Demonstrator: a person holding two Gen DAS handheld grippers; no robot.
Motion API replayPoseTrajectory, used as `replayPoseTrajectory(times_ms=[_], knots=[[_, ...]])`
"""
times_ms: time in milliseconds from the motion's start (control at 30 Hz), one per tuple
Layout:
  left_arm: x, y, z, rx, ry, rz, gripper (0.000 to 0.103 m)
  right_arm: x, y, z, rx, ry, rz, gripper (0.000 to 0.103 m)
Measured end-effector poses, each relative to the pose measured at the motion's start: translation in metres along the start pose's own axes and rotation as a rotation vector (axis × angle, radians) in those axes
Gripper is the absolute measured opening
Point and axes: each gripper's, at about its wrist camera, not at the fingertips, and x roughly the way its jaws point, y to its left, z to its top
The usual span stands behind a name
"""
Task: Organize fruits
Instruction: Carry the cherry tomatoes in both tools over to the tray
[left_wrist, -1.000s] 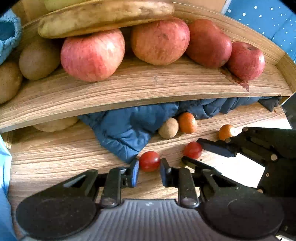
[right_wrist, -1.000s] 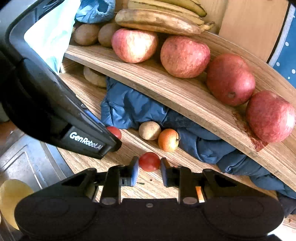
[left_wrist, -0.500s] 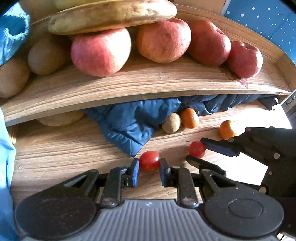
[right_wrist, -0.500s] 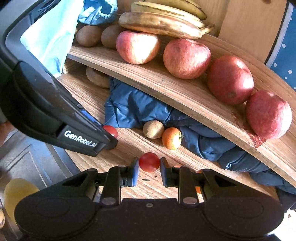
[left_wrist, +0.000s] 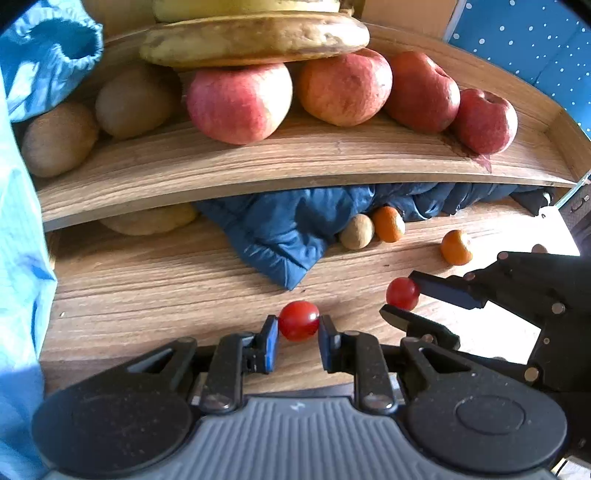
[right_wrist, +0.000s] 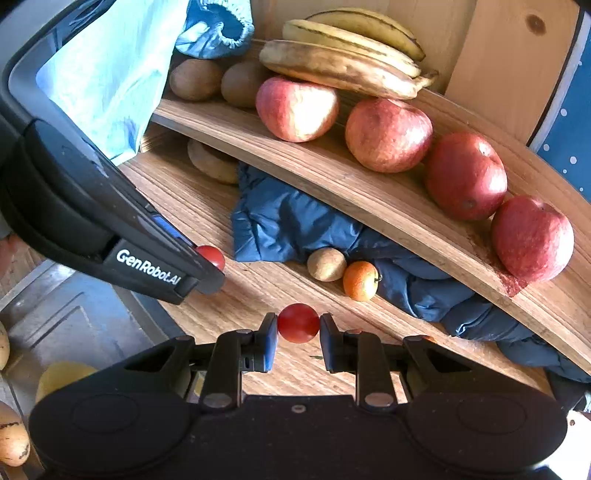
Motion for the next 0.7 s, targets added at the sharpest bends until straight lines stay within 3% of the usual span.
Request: replayPoseTrajectory(times_ms=[700], knots=[[-0.036,0.029,-0.038,-0.012,-0.031,0.007,0.024,-0.033,0.050,0.003,-0.011,-0.031,-0.024,0.026]])
